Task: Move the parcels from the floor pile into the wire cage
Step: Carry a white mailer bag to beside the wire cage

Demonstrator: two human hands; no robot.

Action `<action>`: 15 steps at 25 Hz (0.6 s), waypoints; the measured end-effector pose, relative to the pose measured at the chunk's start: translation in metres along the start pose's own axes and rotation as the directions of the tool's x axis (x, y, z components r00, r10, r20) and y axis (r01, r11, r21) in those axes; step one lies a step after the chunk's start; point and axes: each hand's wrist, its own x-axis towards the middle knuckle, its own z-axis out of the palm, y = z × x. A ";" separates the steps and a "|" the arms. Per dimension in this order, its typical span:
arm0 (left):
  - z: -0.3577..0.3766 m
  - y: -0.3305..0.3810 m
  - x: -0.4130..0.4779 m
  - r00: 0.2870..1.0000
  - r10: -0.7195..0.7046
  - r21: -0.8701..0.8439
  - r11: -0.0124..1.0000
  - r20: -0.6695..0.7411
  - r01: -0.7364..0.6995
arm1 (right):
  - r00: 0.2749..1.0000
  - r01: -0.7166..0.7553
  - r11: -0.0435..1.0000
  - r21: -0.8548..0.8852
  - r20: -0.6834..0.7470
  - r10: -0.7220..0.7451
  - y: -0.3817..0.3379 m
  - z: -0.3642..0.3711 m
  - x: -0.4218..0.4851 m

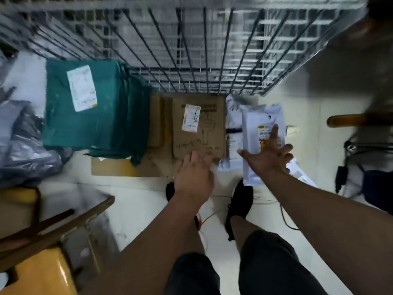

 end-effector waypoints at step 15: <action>0.222 -0.111 0.182 0.997 0.080 0.095 0.992 -0.005 -0.079 | 0.979 -0.011 0.998 -0.069 -0.205 -0.004 -0.017 0.208 0.222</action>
